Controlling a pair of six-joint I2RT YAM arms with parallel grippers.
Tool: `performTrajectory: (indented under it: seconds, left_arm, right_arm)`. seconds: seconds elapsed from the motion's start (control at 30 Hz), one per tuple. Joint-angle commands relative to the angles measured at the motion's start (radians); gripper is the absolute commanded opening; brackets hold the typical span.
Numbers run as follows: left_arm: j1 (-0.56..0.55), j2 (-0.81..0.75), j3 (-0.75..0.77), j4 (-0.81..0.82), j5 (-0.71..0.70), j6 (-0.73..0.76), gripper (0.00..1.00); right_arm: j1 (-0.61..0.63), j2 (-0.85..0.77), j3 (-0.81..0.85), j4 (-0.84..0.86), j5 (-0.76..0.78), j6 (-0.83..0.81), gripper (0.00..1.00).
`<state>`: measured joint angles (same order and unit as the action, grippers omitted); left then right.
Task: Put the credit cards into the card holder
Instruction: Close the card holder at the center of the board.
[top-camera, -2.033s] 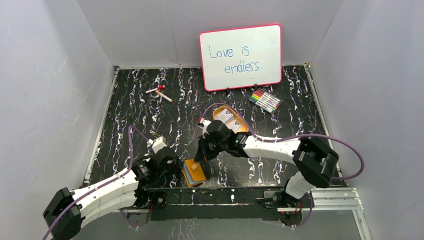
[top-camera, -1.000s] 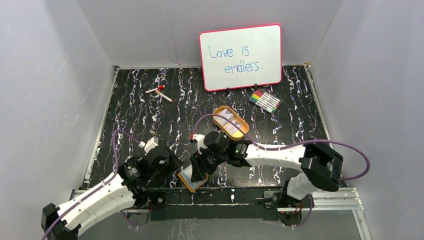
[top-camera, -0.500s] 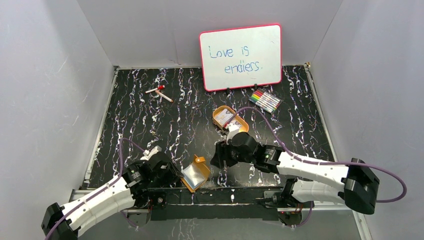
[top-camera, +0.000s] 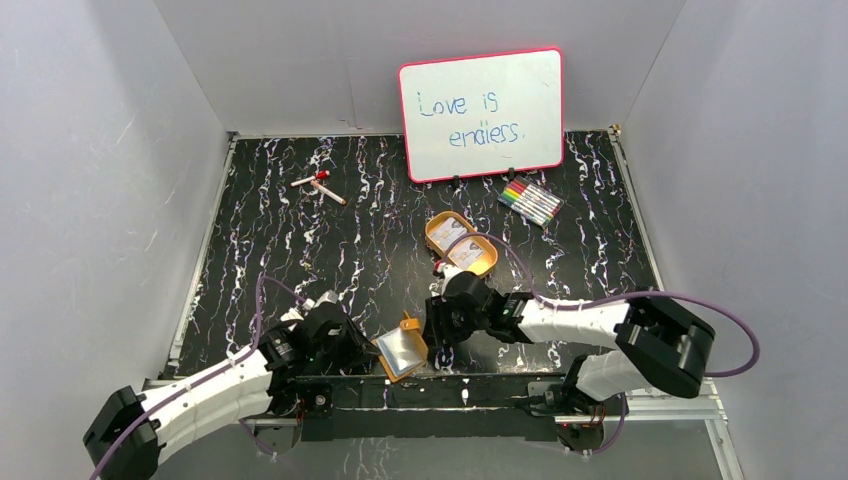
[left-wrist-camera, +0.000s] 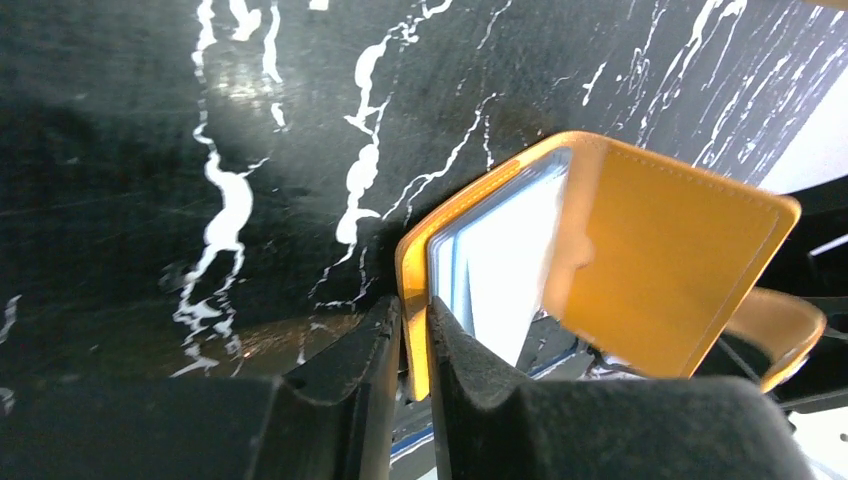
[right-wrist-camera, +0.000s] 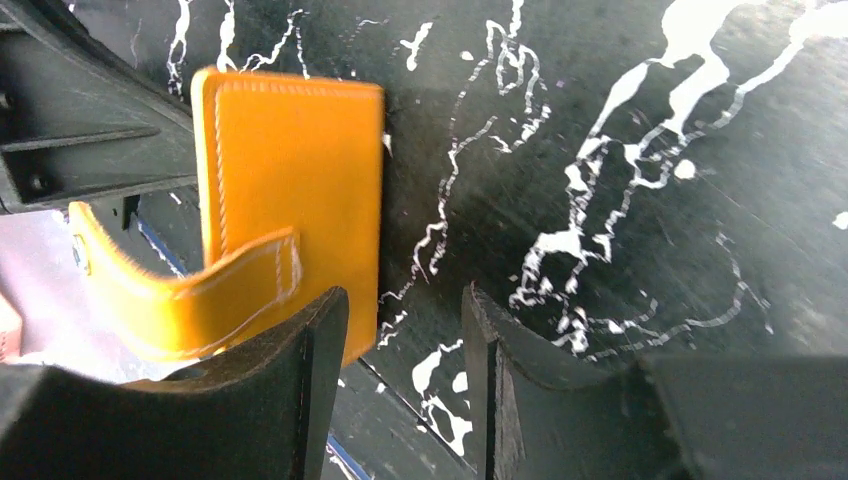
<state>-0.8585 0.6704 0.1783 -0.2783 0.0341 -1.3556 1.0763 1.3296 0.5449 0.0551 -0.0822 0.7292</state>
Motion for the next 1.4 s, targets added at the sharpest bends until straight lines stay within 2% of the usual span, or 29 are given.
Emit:
performTrajectory:
  seconds: [0.0, 0.23, 0.4, 0.77, 0.93, 1.37]
  left_arm:
    - [0.002, 0.085, -0.061, 0.056, 0.011, 0.013, 0.15]
    - [0.003, 0.257, -0.041, 0.219, -0.004, 0.042, 0.13]
    - [0.003, 0.37, 0.008, 0.251, -0.017, 0.062, 0.1]
    - [0.003, 0.245, -0.07, 0.252, -0.02, 0.013, 0.06]
    - [0.002, 0.22, -0.089, 0.255, -0.02, 0.002, 0.05]
    - [0.003, 0.255, -0.102, 0.334, 0.015, 0.019, 0.04]
  right_arm:
    - [0.003, 0.05, 0.056, 0.125, -0.085, -0.041, 0.54]
    - [0.003, 0.031, 0.007, 0.138, -0.142, -0.042, 0.58]
    - [0.004, 0.054, -0.016, 0.128, -0.107, 0.063, 0.6]
    - [0.001, 0.036, -0.091, 0.146, -0.092, 0.289, 0.66]
    - [0.002, 0.063, -0.087, 0.154, -0.113, 0.329, 0.67]
    - [0.003, 0.212, -0.063, 0.321, -0.161, 0.388, 0.62]
